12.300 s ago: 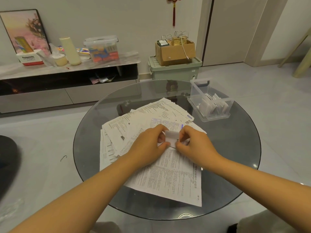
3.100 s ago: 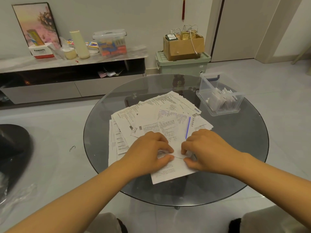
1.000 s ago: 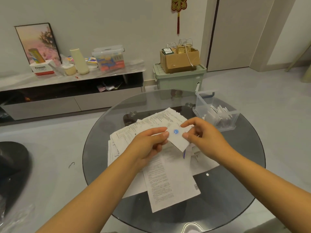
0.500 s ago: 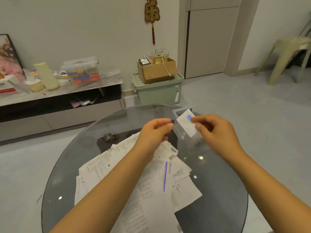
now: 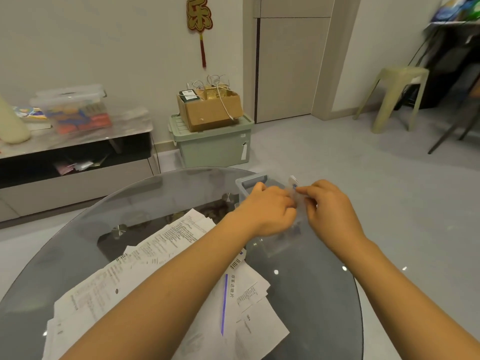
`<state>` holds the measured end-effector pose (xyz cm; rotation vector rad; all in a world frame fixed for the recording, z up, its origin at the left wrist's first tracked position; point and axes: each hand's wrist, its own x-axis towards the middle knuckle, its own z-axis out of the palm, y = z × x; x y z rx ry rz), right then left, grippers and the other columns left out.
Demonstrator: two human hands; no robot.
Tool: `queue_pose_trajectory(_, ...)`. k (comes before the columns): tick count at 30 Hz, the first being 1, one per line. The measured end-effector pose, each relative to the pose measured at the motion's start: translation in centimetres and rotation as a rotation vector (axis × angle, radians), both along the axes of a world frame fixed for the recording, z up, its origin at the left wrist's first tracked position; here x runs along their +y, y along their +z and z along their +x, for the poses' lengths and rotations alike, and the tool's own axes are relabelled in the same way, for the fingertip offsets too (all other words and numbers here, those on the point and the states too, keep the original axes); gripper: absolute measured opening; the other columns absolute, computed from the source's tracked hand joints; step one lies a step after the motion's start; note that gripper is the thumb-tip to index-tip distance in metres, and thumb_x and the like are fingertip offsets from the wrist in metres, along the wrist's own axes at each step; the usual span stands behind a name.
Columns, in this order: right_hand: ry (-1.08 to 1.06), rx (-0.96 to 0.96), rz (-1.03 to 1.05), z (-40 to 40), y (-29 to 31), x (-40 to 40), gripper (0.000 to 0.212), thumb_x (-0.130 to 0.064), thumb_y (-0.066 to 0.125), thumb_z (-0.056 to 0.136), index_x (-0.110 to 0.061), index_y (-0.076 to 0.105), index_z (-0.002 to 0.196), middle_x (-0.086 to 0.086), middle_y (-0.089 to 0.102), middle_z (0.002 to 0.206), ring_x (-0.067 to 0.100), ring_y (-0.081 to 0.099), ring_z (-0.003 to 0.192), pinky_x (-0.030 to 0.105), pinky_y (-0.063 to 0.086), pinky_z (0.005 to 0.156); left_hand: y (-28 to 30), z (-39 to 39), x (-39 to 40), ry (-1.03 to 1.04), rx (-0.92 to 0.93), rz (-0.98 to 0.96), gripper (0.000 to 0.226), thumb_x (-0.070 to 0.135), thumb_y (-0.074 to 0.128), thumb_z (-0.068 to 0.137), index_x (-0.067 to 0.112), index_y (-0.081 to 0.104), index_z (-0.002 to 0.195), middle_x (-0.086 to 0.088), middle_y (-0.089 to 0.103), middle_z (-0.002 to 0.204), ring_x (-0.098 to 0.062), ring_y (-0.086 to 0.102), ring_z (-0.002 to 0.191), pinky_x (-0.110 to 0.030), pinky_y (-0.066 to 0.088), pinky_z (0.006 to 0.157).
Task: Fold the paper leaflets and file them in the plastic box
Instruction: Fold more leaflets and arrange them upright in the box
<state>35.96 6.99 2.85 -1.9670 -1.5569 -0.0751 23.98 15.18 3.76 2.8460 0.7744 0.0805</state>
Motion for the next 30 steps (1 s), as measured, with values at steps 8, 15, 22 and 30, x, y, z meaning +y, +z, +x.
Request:
queue_pose_trajectory(8, -0.088, -0.067, -0.121, -0.4, 0.1, 0.9, 0.033, -0.002, 0.046, 0.092, -0.009, 0.064, 0.119, 0.011, 0.057, 0.095, 0.027, 0.051, 0.1, 0.028, 0.038, 0.073, -1.1, -0.3, 0.6, -0.038, -0.018, 0.082, 0.06, 0.036, 0.014, 0.082, 0.017, 0.063, 0.111, 0.001, 0.06, 0.115, -0.016, 0.043, 0.101, -0.034, 0.026, 0.087)
queue_pose_trajectory(15, -0.017, -0.297, -0.348, -1.1, 1.2, 1.8, 0.032, -0.018, 0.039, 0.095, -0.017, 0.07, 0.097, -0.005, 0.051, 0.093, 0.016, 0.027, 0.09, 0.025, 0.025, 0.078, -1.8, -1.4, 0.7, -0.045, -0.129, 0.049, 0.063, 0.037, 0.012, 0.08, 0.019, 0.065, 0.107, 0.002, 0.059, 0.113, -0.014, 0.043, 0.102, -0.03, 0.022, 0.092)
queue_pose_trajectory(22, -0.091, -0.169, -0.215, -0.9, 1.9, 0.5, 0.033, -0.008, 0.043, 0.087, -0.018, 0.074, 0.089, 0.005, 0.067, 0.091, 0.023, 0.052, 0.093, 0.034, 0.039, 0.083, -1.6, -1.7, 0.9, -0.01, -0.2, -0.066, 0.058, 0.03, 0.023, 0.08, 0.02, 0.057, 0.126, 0.003, 0.056, 0.132, -0.013, 0.048, 0.121, -0.034, 0.026, 0.109)
queue_pose_trajectory(30, -0.18, 0.183, -0.103, -0.2, 1.4, 0.2, 0.037, 0.006, 0.041, 0.083, -0.014, 0.072, 0.085, 0.006, 0.068, 0.094, 0.023, 0.061, 0.082, 0.034, 0.052, 0.073, -0.8, -0.6, 0.0, -0.108, 0.02, 0.045, 0.065, 0.032, 0.012, 0.082, 0.024, 0.059, 0.126, 0.003, 0.05, 0.14, -0.012, 0.042, 0.127, -0.037, 0.021, 0.105)
